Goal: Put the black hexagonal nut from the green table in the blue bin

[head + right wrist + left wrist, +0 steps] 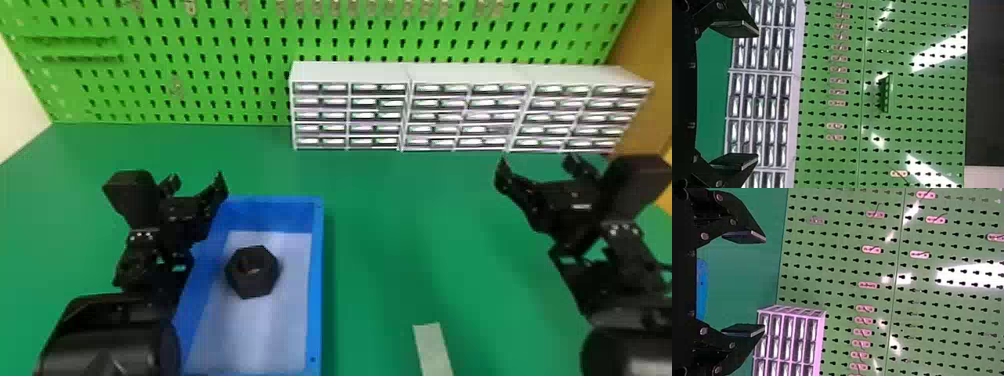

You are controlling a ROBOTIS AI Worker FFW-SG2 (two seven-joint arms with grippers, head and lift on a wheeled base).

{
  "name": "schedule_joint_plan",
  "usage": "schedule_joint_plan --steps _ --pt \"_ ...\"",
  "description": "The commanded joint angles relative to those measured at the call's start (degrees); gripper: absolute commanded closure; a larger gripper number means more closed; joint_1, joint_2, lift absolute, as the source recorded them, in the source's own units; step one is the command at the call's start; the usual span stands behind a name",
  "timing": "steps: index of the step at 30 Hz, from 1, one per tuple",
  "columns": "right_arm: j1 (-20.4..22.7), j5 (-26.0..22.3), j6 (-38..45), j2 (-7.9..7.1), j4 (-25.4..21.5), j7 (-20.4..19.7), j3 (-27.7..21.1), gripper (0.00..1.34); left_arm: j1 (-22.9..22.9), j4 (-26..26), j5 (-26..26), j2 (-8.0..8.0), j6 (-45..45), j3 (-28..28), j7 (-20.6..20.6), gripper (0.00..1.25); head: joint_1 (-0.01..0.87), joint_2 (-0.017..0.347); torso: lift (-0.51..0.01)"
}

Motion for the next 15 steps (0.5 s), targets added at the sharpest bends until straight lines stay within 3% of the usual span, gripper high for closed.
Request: schedule_joint_plan --steps 1,15 --pt "2.8 0.5 -0.3 0.85 -1.1 0.0 -0.4 0.18 -0.3 0.1 0.0 -0.15 0.0 -0.1 0.0 0.45 0.686 0.051 -0.097" --pt "9.7 3.0 -1.0 2.61 -4.5 -0.2 0.6 0.18 0.0 0.1 0.6 -0.15 -0.1 0.1 0.0 0.45 0.686 0.051 -0.097"
